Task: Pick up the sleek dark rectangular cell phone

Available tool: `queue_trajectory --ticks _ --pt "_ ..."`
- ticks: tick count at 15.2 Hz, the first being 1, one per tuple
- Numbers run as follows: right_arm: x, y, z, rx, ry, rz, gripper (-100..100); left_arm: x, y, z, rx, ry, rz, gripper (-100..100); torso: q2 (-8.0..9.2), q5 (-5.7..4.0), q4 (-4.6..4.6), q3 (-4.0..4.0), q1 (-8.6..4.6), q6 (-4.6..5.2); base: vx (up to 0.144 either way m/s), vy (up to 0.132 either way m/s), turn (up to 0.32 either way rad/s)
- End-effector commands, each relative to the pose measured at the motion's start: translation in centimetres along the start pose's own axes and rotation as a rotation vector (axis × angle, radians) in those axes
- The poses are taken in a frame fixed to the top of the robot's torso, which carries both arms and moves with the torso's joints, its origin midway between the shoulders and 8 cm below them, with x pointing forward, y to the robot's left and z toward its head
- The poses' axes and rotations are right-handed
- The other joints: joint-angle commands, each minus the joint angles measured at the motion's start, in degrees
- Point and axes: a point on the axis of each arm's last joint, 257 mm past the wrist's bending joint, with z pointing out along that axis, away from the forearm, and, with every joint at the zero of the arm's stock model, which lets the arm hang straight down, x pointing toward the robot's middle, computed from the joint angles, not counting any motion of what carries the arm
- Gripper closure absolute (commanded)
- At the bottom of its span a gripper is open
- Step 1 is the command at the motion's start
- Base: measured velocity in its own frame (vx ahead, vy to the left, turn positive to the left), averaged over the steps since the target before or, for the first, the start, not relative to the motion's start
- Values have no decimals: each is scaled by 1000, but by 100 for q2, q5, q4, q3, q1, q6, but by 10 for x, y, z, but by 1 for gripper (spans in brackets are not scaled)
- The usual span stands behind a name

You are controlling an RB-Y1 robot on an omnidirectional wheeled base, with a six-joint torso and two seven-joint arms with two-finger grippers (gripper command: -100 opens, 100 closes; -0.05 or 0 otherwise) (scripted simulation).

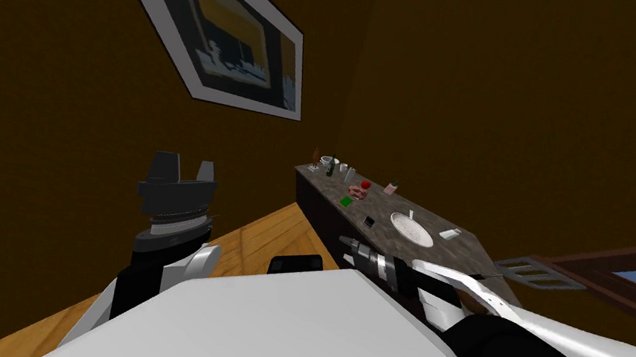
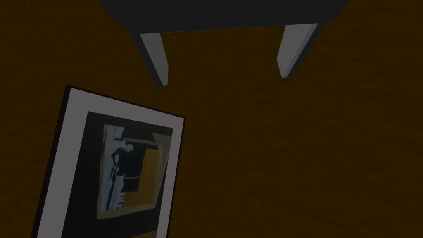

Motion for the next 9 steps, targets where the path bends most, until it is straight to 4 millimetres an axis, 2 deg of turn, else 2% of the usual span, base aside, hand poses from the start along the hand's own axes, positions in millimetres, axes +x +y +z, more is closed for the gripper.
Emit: queue_trajectory --ticks 1,2,4,5,8,9 --pt "-1 -9 -3 49 12 -3 -100 0 0 0 0 0 0 0 0 0 0 0 0 0 1 -15 92" --pt "-2 -25 -8 100 2 54 -100 0 0 0 0 0 0 0 -1 -1 0 0 -1 4 3 -20 178" --pt "-3 -29 -12 135 17 27 -100 0 0 0 0 0 0 0 -2 -1 -1 -1 -6 0 4 -28 165" --pt "-6 -45 -18 187 4 80 -100 0 0 0 0 0 0 0 -3 -2 0 -2 -6 3 9 -27 205" --pt "-7 -49 -21 218 16 56 -100 0 0 0 0 0 0 0 -5 -2 -1 -3 -9 4 9 -30 104" --pt "-11 -65 -30 281 3 98 -100 0 0 0 0 0 0 0 -4 -2 0 -2 -6 6 13 -27 199"
